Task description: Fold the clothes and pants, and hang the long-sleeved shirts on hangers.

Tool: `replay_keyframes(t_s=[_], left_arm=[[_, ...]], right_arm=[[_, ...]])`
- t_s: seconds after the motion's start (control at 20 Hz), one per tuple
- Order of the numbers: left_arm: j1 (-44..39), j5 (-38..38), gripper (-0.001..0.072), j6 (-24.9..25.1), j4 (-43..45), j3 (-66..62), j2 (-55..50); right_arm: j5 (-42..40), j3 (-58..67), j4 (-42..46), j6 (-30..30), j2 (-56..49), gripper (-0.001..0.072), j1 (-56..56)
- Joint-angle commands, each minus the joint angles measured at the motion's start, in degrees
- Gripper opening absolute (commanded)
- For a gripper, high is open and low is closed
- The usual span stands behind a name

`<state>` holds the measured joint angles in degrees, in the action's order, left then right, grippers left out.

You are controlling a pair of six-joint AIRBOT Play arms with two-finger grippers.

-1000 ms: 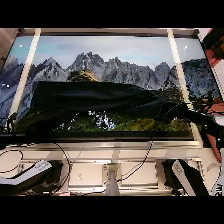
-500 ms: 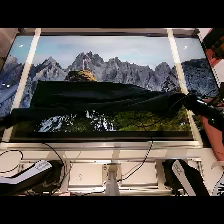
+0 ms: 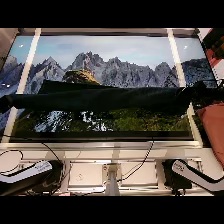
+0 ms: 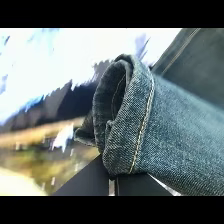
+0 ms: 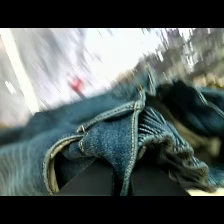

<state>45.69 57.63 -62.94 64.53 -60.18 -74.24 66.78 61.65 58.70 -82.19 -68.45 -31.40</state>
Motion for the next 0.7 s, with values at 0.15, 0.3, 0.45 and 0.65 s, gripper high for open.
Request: replay_keyframes(t_s=[0.15,0.3,0.45,0.65], left_arm=[[-1.42,10.86,0.0017,-3.96,23.8,-1.2,-2.19],[-1.38,11.69,0.0016,-3.45,26.62,-1.2,-2.21],[-1.79,12.15,0.0018,-0.52,29.51,-1.18,-2.21],[-1.79,12.09,0.0017,-0.52,32.57,-1.18,-2.23]], right_arm=[[20.11,3.45,12.96,0.87,-4.61,0.0049,0.0],[25.09,3.43,19.45,0.85,-4.59,0.005,0.0],[27.65,2.1,22.56,0.83,-4.52,0.0049,0.02],[27.71,-2.89,26.47,0.83,-4.52,0.005,0.0]])
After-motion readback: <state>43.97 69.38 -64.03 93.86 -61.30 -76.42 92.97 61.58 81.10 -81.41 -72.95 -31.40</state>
